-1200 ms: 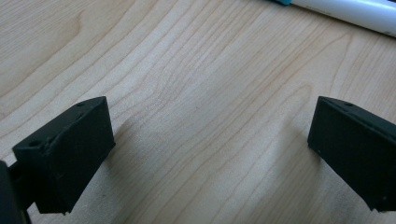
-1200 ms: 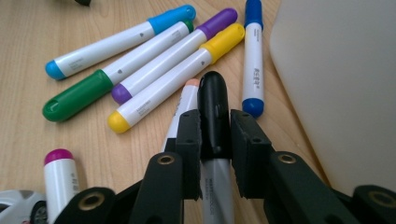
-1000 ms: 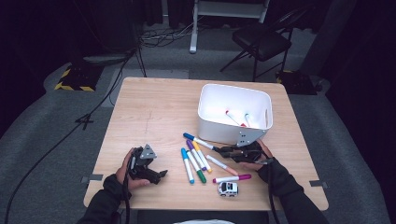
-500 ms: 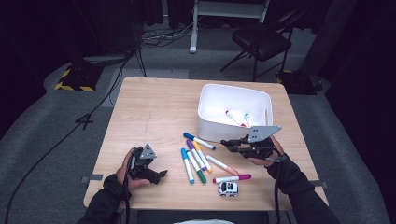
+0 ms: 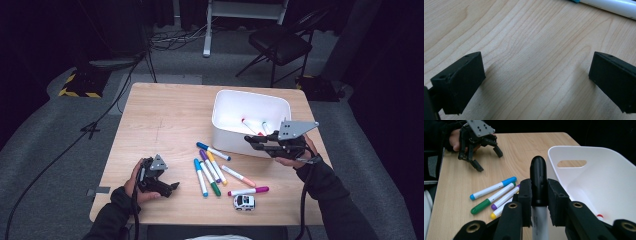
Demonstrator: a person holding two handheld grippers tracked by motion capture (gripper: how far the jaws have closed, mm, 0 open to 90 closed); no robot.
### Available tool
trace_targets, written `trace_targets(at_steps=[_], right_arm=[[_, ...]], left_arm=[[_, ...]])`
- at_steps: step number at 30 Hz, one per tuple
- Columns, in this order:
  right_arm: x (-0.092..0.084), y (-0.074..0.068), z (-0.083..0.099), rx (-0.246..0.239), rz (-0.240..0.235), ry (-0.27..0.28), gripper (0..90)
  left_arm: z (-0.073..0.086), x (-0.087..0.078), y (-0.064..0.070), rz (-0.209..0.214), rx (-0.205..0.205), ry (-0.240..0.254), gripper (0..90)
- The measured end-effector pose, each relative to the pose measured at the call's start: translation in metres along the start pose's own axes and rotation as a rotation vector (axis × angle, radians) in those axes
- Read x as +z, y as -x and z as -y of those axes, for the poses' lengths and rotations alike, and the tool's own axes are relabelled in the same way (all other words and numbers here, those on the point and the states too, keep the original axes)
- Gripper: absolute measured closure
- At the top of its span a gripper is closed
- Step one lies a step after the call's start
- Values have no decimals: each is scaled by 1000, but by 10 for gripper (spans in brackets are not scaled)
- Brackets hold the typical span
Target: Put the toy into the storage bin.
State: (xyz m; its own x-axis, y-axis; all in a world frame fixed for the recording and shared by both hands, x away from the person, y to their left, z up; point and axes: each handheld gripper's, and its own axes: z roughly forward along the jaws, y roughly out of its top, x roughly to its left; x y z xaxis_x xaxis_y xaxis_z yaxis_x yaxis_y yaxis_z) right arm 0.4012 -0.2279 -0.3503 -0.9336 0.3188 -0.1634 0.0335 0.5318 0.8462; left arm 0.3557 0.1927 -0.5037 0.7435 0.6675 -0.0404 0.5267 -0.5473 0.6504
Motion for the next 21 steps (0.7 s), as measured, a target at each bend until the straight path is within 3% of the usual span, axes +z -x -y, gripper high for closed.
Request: trace_targets(at_steps=[11,21], right_arm=[[-17,17,-22,8,37,28,749],[-16,33,-34,13,65,21,749]], left_arm=[[0,0,0,0,-1,0,6],[0,0,0,-1,0,2,6]])
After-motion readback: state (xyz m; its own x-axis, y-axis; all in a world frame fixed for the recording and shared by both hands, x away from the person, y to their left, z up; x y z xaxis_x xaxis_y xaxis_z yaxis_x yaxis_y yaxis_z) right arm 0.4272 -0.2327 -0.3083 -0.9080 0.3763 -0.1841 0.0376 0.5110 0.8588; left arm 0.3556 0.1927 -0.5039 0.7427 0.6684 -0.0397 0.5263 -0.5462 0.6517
